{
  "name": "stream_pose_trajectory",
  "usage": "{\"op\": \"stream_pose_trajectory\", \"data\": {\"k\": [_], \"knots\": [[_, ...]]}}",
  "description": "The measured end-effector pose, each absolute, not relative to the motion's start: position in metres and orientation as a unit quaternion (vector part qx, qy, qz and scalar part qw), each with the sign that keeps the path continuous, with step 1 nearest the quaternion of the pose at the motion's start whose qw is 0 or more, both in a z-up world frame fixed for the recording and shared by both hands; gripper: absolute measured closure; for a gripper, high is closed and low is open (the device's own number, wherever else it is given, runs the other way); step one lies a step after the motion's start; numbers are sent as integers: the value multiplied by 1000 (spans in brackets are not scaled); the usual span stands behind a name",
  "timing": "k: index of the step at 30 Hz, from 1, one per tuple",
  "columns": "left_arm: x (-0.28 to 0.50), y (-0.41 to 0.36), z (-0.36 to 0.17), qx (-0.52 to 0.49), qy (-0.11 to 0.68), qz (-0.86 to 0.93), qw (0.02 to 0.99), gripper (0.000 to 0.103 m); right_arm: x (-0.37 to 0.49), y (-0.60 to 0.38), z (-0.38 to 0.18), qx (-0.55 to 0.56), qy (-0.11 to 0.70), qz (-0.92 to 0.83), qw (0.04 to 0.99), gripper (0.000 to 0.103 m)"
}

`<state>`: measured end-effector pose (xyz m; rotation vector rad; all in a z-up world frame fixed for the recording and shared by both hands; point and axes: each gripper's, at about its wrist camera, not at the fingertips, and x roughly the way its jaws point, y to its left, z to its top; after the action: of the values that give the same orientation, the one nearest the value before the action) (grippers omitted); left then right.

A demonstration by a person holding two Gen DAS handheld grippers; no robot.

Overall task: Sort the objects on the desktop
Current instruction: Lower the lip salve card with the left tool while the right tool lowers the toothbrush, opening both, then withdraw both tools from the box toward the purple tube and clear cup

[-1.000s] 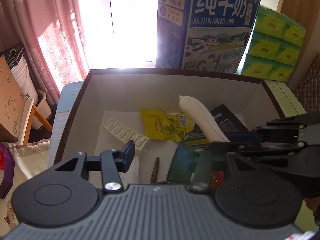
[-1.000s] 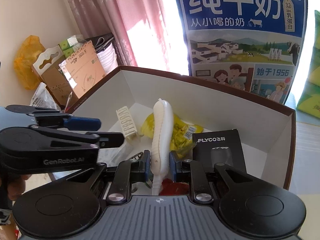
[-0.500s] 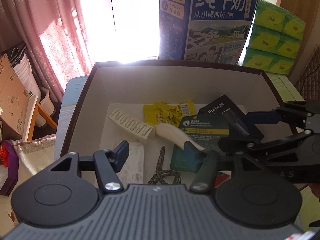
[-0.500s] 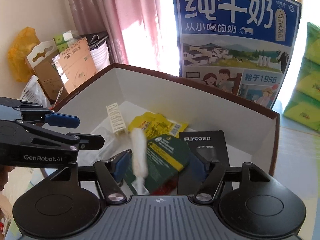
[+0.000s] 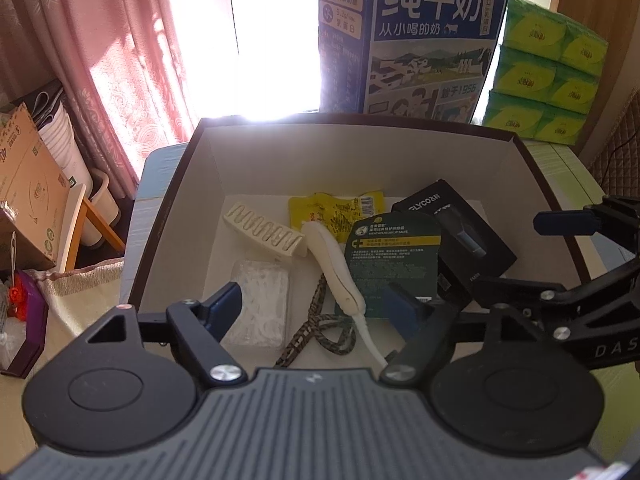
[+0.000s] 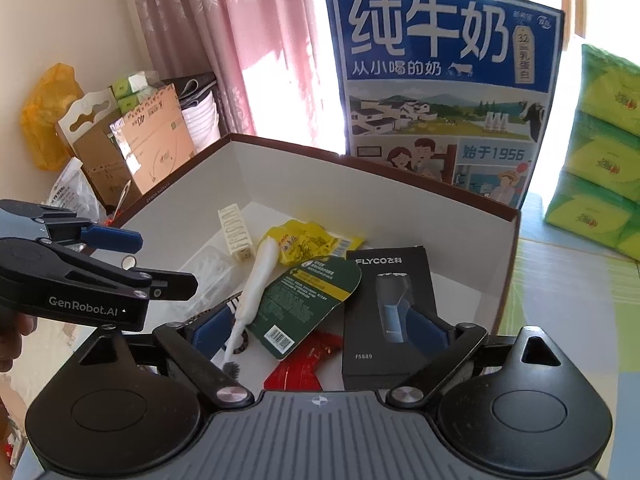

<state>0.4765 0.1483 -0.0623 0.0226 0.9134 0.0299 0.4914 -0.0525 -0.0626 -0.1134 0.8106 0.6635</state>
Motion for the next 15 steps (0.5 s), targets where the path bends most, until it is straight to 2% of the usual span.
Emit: {"op": "stream_pose_trajectory", "data": {"k": [10,15], "knots": [[441,137,-36,-2,432,36,901,17,468,-68,-42,-38,376,318,869,6],[416,130,-26,-16,429,48,902,17,450,-79,-32,-27,375,323,868,4]]}}
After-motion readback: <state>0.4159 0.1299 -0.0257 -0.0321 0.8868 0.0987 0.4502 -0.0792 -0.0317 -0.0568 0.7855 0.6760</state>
